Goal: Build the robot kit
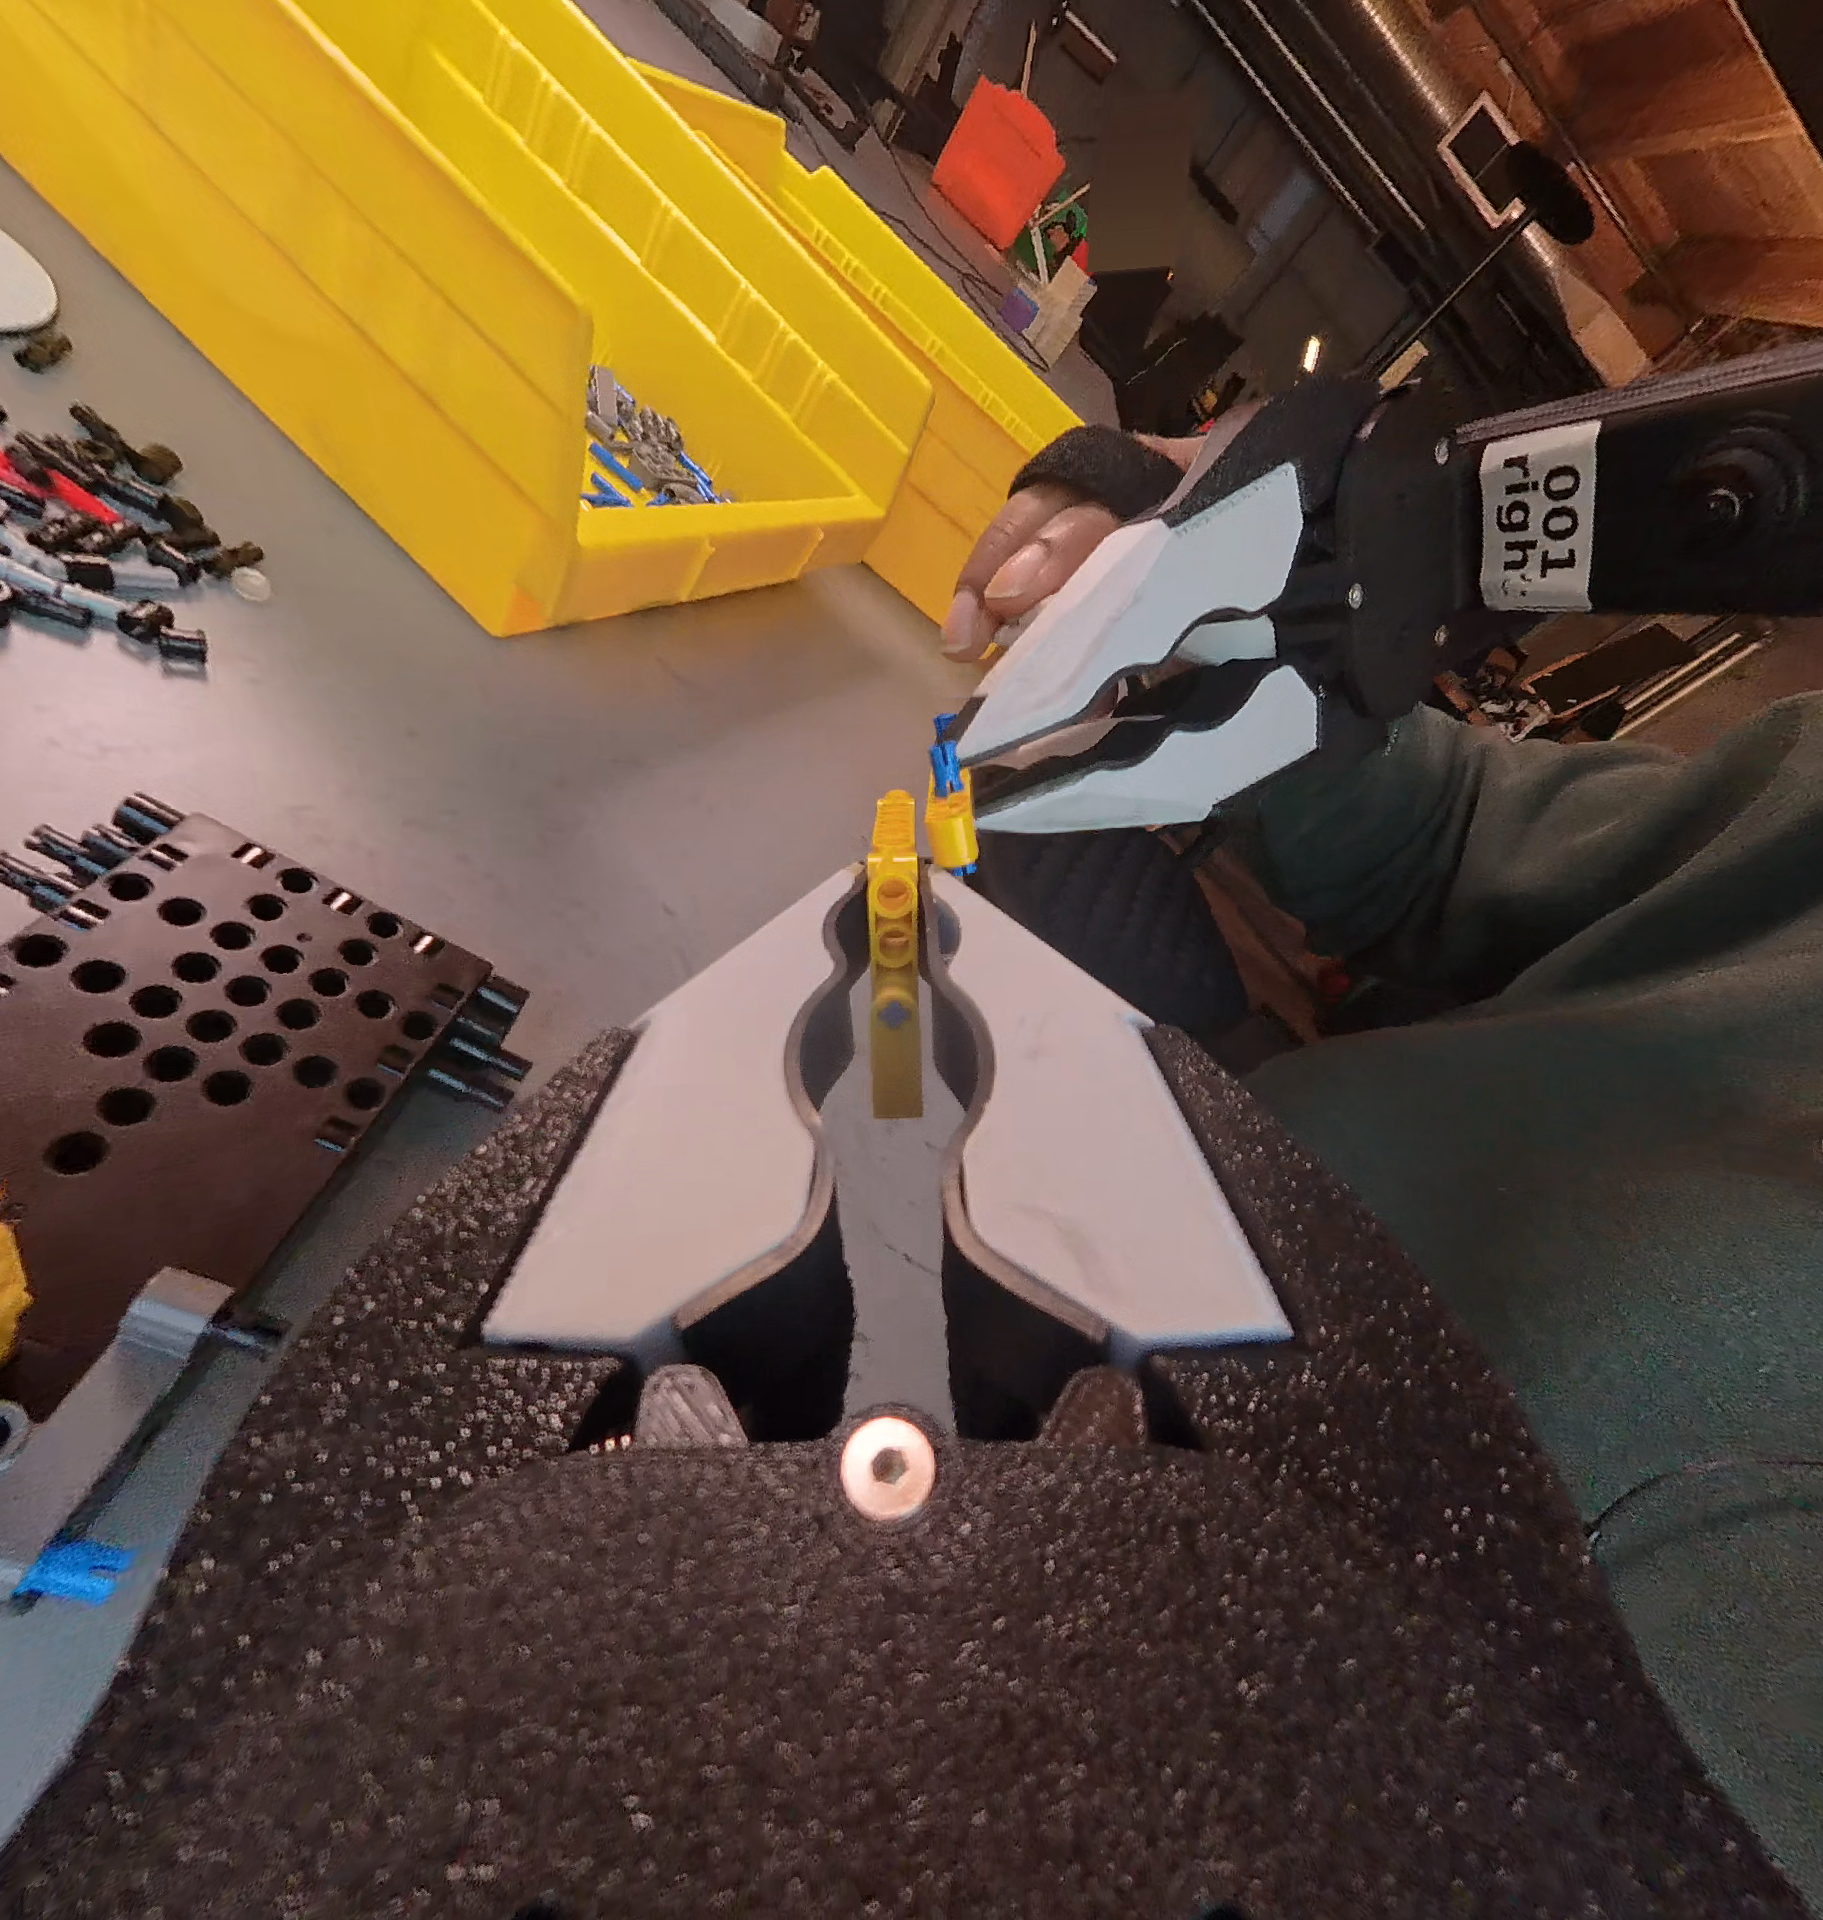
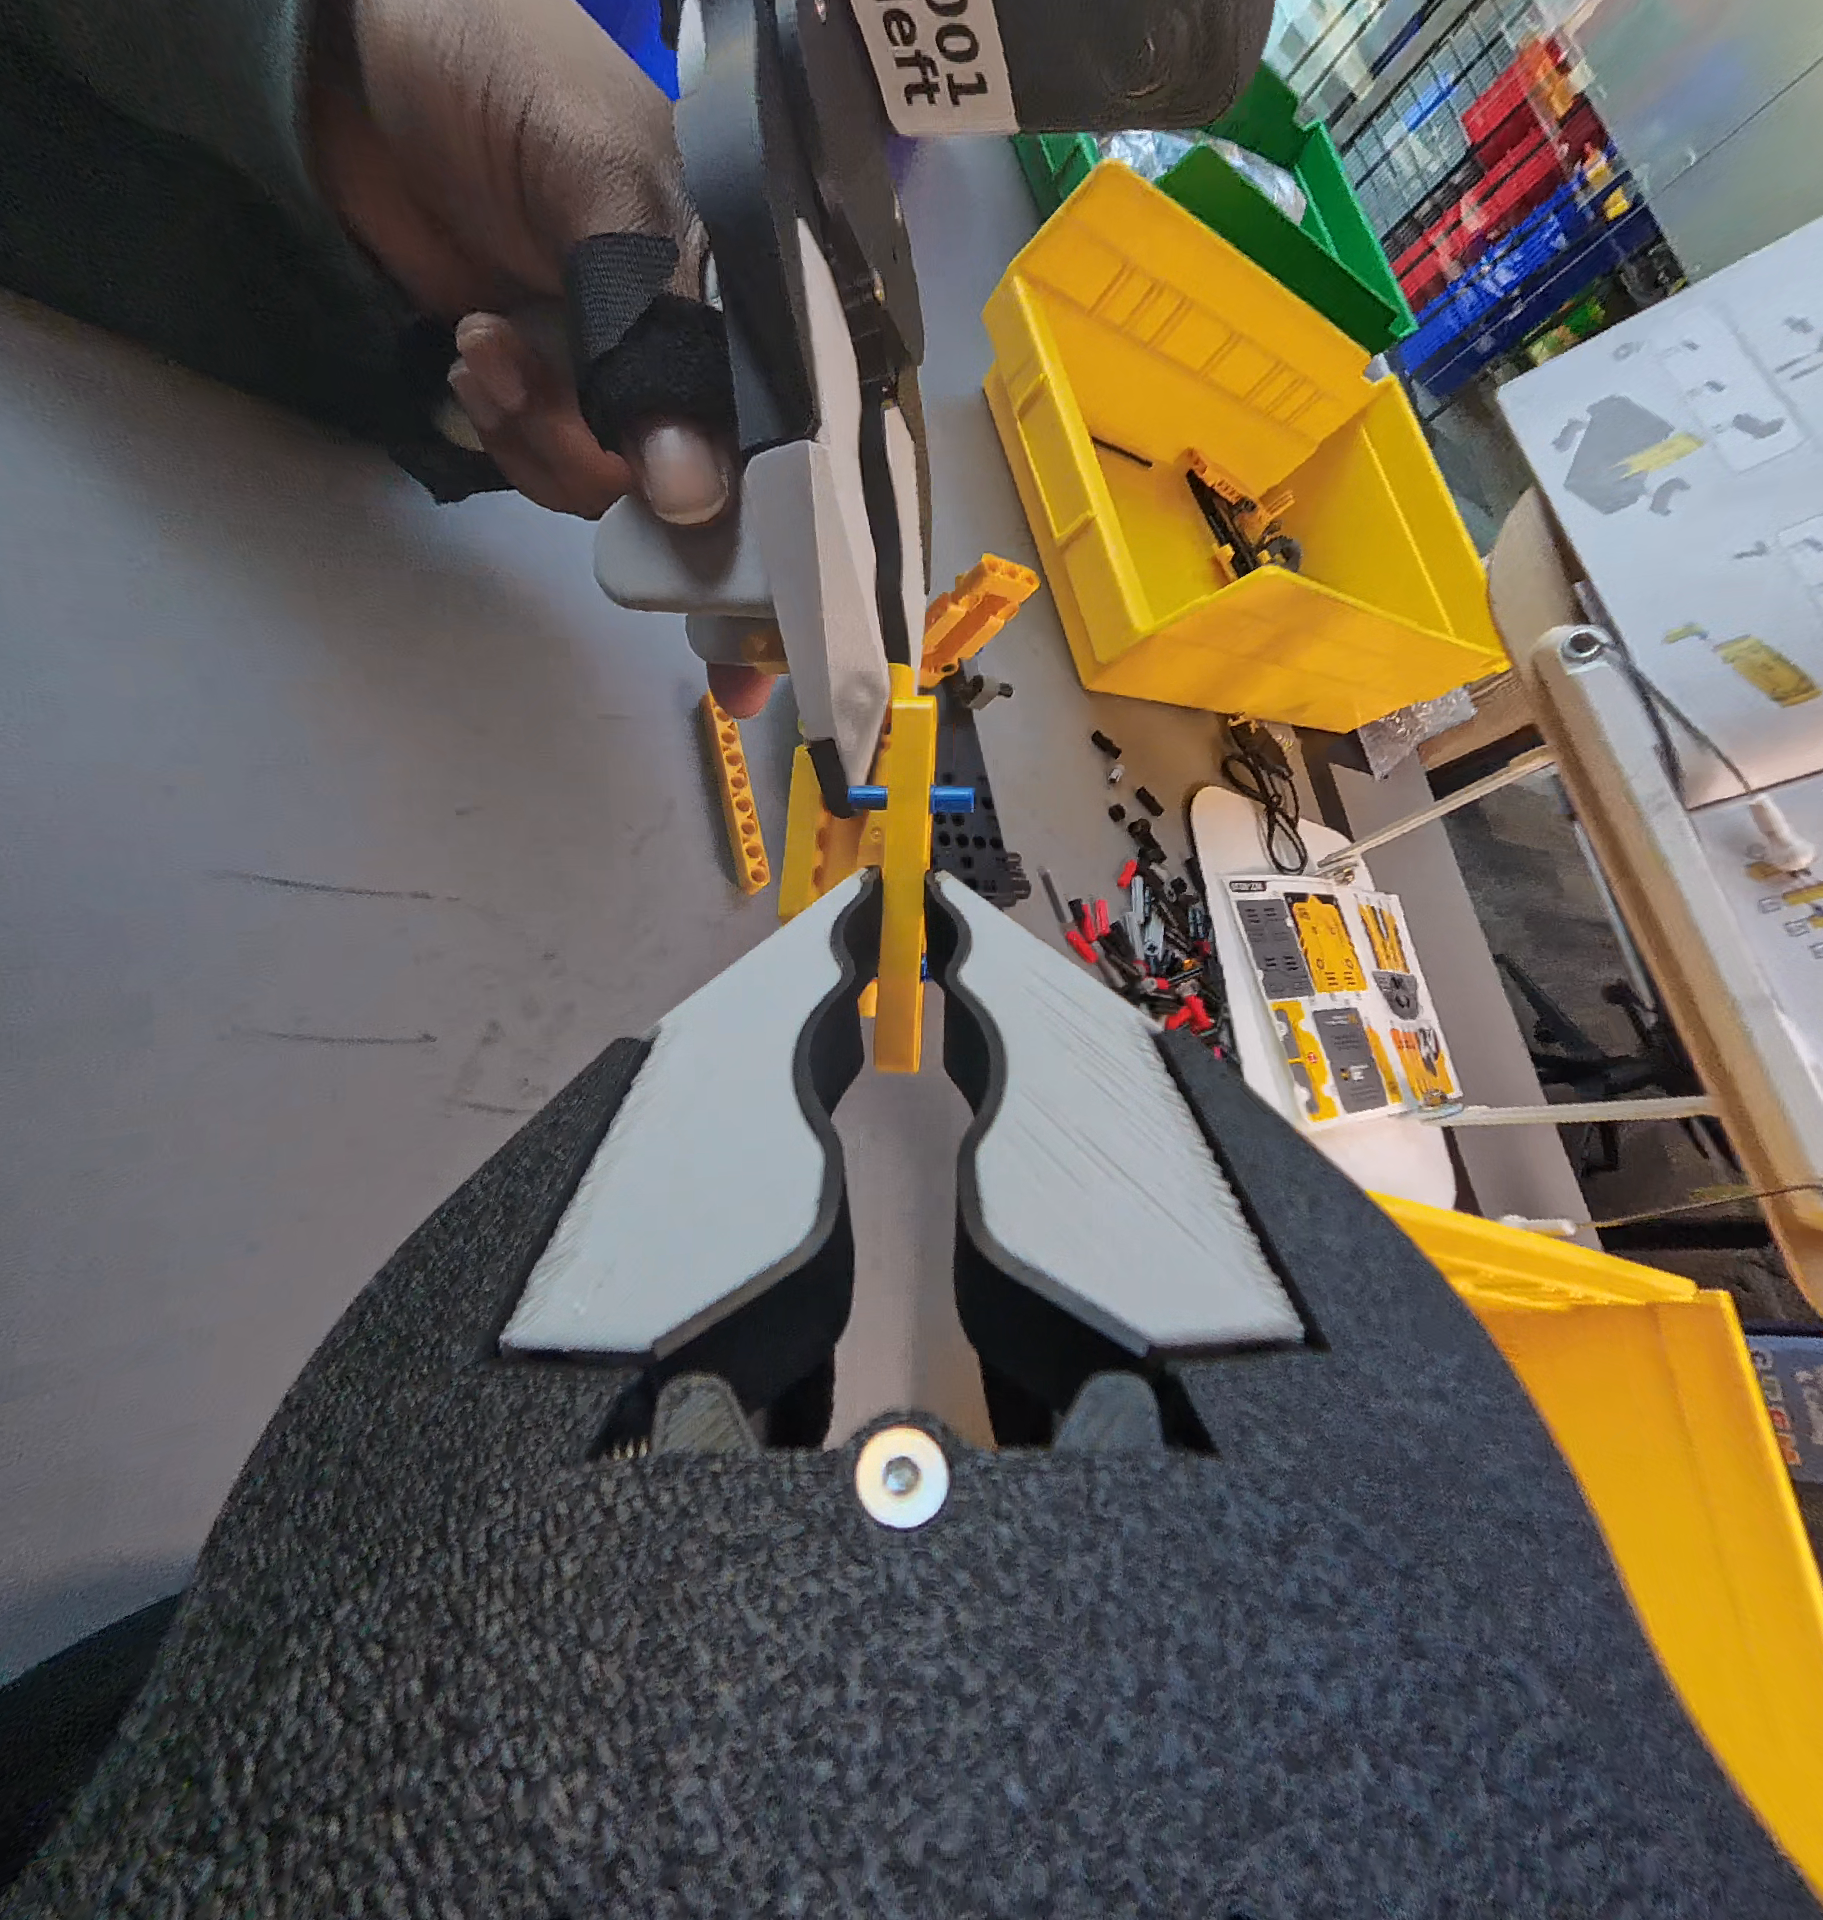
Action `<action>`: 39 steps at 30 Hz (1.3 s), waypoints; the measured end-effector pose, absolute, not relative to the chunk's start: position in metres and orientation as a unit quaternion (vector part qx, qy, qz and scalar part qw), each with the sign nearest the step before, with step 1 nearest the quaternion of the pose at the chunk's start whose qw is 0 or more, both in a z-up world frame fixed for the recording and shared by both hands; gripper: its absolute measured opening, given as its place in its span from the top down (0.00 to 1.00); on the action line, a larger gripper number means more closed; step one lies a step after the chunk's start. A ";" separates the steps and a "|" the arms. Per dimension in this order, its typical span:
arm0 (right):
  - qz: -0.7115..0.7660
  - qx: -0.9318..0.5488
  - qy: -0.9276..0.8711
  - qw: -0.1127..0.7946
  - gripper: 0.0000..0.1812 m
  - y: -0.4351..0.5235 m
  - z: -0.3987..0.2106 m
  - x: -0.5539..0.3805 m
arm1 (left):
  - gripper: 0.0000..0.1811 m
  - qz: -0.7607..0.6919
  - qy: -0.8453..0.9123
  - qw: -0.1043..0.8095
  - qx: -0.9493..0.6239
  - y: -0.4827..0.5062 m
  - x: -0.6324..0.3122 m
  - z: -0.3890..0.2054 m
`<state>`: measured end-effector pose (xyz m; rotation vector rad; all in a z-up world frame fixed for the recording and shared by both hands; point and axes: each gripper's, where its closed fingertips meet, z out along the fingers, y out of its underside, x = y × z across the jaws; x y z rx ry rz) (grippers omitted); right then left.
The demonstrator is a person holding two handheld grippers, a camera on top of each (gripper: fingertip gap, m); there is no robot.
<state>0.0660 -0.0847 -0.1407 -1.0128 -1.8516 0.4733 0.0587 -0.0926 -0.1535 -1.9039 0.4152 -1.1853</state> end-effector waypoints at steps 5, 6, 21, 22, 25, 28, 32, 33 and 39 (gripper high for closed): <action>0.176 -0.443 -0.754 0.452 0.96 -0.082 -0.174 0.070 | 0.96 -0.451 0.166 0.369 -0.795 -0.091 0.065 -0.184; 0.176 -0.447 -0.753 0.450 0.96 -0.082 -0.179 0.070 | 0.96 -0.440 0.172 0.362 -0.804 -0.092 0.065 -0.190; 0.183 -0.497 -0.725 0.441 0.96 -0.090 -0.203 0.079 | 0.96 -0.397 0.206 0.320 -0.835 -0.101 0.064 -0.212; 0.198 -0.502 -0.720 0.436 0.96 -0.095 -0.200 0.078 | 0.96 -0.402 0.200 0.319 -0.834 -0.100 0.064 -0.211; 0.194 -0.510 -0.720 0.428 0.96 -0.098 -0.201 0.076 | 0.96 -0.462 0.158 0.319 -0.812 -0.098 0.062 -0.200; 0.190 -0.507 -0.715 0.442 0.96 -0.094 -0.187 0.074 | 0.96 -0.547 0.089 0.314 -0.771 -0.096 0.061 -0.185; 0.185 -0.498 -0.737 0.418 0.96 -0.091 -0.163 0.075 | 0.96 -0.633 0.001 0.311 -0.709 -0.093 0.060 -0.163; 0.186 -0.492 -0.746 0.409 0.96 -0.091 -0.158 0.074 | 0.96 -0.649 -0.020 0.311 -0.694 -0.092 0.060 -0.160; 0.225 -0.479 -0.784 0.325 0.96 -0.096 -0.142 0.069 | 0.96 -0.716 -0.124 0.302 -0.616 -0.097 0.063 -0.150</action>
